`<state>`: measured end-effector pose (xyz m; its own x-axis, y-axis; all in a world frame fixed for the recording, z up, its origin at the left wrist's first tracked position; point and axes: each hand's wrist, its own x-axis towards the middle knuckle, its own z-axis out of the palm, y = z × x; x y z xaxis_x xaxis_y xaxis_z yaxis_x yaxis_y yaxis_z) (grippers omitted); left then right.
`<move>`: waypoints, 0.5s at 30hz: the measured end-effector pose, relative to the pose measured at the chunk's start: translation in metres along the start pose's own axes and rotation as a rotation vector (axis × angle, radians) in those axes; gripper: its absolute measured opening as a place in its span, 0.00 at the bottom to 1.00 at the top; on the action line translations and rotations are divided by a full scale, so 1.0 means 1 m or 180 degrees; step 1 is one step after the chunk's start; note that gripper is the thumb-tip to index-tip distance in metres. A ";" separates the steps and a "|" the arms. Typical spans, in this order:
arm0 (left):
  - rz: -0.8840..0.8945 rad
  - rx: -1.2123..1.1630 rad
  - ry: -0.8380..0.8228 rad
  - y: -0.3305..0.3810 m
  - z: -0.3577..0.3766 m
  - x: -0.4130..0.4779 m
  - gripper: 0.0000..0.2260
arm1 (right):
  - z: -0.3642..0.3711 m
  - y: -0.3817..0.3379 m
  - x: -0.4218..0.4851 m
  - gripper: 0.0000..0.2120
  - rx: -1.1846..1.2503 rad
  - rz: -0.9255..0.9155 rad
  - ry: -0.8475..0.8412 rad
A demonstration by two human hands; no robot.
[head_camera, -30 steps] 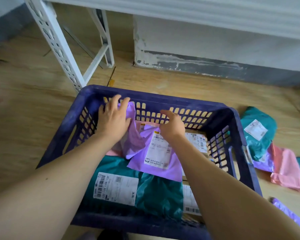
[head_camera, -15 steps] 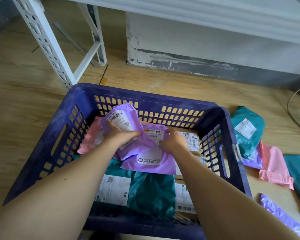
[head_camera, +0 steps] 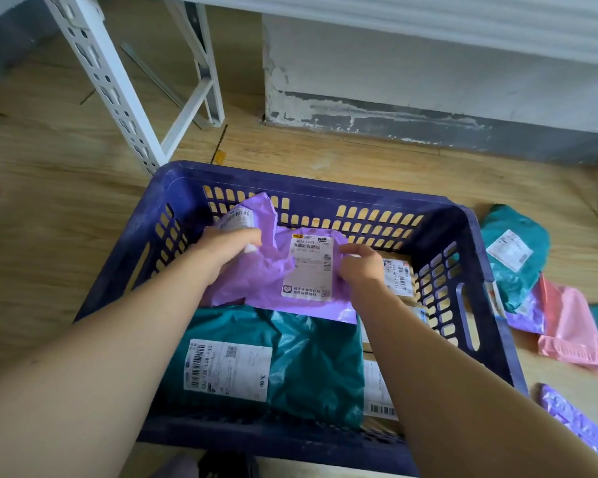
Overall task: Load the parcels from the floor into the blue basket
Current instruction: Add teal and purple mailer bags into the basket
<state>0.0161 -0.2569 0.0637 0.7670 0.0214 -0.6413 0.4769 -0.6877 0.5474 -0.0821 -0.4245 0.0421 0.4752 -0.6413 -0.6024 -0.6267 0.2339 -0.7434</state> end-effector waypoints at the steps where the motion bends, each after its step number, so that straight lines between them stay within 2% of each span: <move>1: 0.0023 0.0025 -0.0035 0.002 -0.004 0.000 0.45 | 0.002 0.001 0.002 0.15 0.0197 0.0112 -0.0028; 4: 0.0029 0.0459 0.0100 0.002 -0.014 0.000 0.46 | 0.005 0.001 0.001 0.18 0.0706 0.0399 -0.0054; 7: 0.0070 0.1031 0.0263 -0.008 -0.016 -0.002 0.46 | 0.005 0.003 0.001 0.19 0.0441 0.0249 -0.0209; 9: 0.0273 0.1630 0.0444 -0.019 -0.011 -0.005 0.46 | 0.006 0.004 0.000 0.18 -0.0210 -0.0022 -0.0335; 11: 0.0644 0.1892 0.0562 -0.030 -0.003 -0.003 0.45 | 0.008 0.007 0.001 0.17 -0.1258 -0.0456 -0.0465; 13: 0.0842 0.1993 0.0469 -0.039 0.002 0.002 0.46 | 0.012 0.014 -0.002 0.23 -0.2564 -0.0875 -0.0554; 15: 0.0966 0.2173 0.0421 -0.045 0.004 0.006 0.44 | 0.015 0.019 -0.009 0.29 -0.3312 -0.1225 -0.0331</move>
<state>-0.0025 -0.2287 0.0337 0.8878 -0.1830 -0.4222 -0.1018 -0.9729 0.2075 -0.0887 -0.4035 0.0288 0.7680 -0.4635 -0.4419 -0.6154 -0.7252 -0.3089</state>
